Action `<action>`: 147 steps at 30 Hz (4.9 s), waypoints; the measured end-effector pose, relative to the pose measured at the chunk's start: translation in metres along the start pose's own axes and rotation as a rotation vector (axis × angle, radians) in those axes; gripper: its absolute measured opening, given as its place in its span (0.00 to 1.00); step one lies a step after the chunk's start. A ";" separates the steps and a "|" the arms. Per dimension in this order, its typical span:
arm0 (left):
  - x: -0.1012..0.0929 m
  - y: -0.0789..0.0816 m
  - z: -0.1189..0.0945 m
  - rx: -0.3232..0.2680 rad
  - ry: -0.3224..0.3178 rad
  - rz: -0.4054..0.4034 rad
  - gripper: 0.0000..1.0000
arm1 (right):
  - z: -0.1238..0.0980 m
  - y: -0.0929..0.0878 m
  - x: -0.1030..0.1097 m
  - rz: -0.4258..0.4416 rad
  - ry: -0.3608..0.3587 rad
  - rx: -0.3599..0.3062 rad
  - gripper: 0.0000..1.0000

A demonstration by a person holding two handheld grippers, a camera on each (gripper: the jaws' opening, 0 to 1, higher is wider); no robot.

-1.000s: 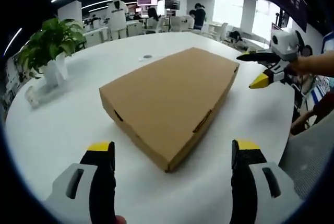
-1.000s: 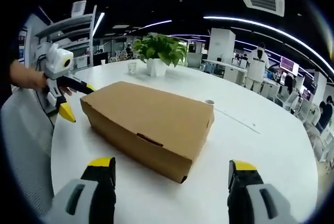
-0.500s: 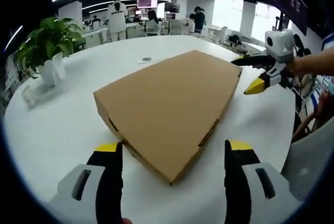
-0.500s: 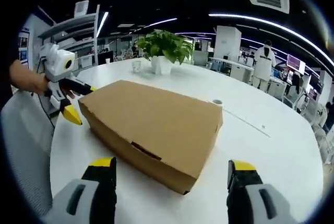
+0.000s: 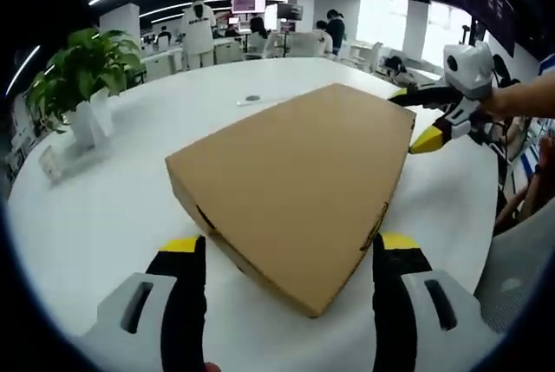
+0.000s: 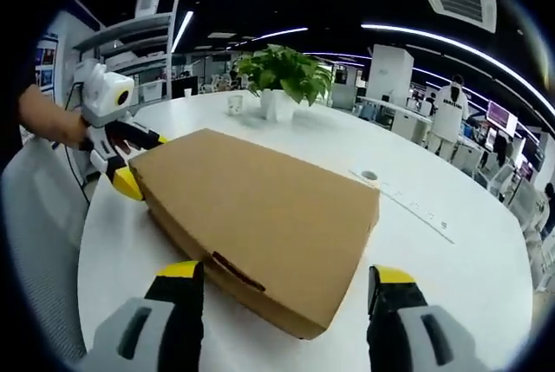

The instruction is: Operate the shoe box by opening the lid, removing the specified soft item, and placing it in the target area until the item is outside and the box remains undamaged.

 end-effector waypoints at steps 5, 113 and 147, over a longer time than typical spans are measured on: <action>-0.001 0.000 0.001 0.002 -0.008 0.006 0.77 | 0.004 0.001 0.004 -0.015 0.033 -0.004 0.75; 0.148 -0.013 -0.045 0.263 -0.211 0.320 0.72 | 0.082 0.063 0.153 0.173 -0.249 0.030 0.76; 0.167 -0.031 -0.047 0.169 -0.120 0.233 0.66 | 0.086 0.066 0.149 0.108 -0.207 -0.026 0.71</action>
Point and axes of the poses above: the point that each gripper's makers call its tool centre point, and the gripper's own axes: z roughly forward along the fingers, x roughly to its left, y roughly out of its top, the point moved 6 cm from there along -z, roughly backward along the fingers, and after that the axes turned 2 degrees about -x, right-handed, at the moved point
